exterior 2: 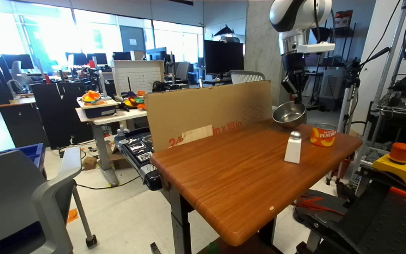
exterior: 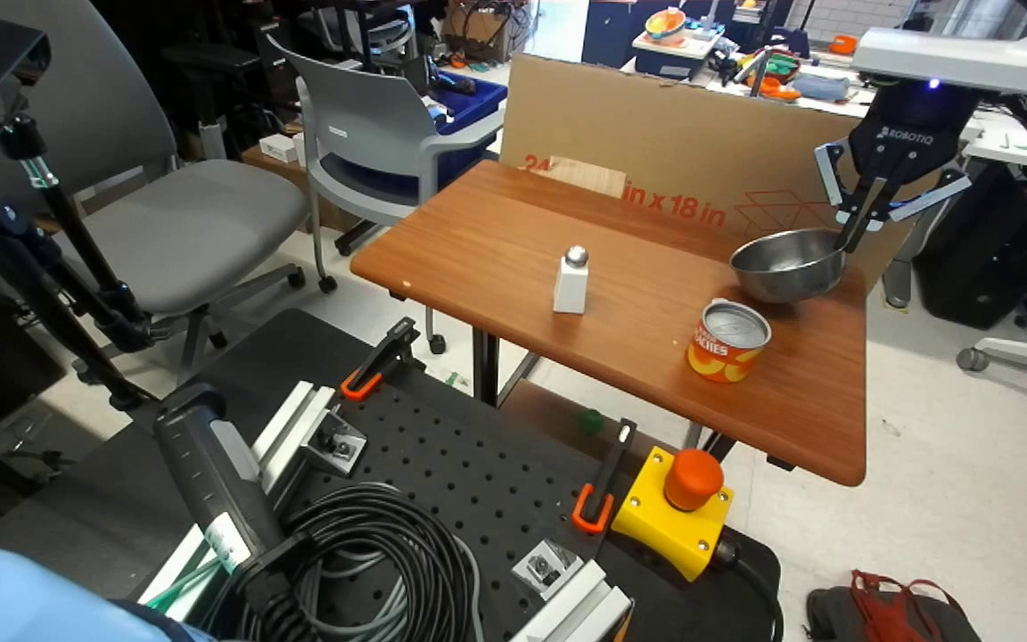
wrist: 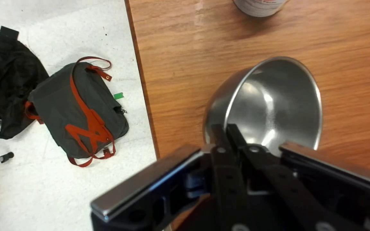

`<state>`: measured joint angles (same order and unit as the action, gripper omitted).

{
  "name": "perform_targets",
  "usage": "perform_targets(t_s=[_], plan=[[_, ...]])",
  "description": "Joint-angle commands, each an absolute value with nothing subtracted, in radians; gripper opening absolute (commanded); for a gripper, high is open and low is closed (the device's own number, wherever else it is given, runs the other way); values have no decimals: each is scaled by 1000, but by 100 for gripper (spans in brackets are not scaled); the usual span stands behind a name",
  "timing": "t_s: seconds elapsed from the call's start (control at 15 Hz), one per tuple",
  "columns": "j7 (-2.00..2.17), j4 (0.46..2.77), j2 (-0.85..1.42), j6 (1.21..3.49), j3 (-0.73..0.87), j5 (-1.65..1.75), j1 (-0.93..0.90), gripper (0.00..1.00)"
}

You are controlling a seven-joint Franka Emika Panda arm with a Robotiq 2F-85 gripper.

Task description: Pick up the silver bowl and move it to the right.

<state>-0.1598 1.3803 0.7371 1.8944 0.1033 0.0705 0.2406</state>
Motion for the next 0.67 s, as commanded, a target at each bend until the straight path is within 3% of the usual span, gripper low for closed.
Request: perform_targets(t_s=[0.0, 0.2, 0.27, 0.6], plan=[[-164, 1231, 849, 1810, 97, 50, 248, 1], [-159, 1159, 896, 1762, 96, 48, 250, 1], [-164, 1139, 903, 1743, 93, 46, 252, 27], [-192, 1148, 835, 1704, 95, 64, 246, 59]])
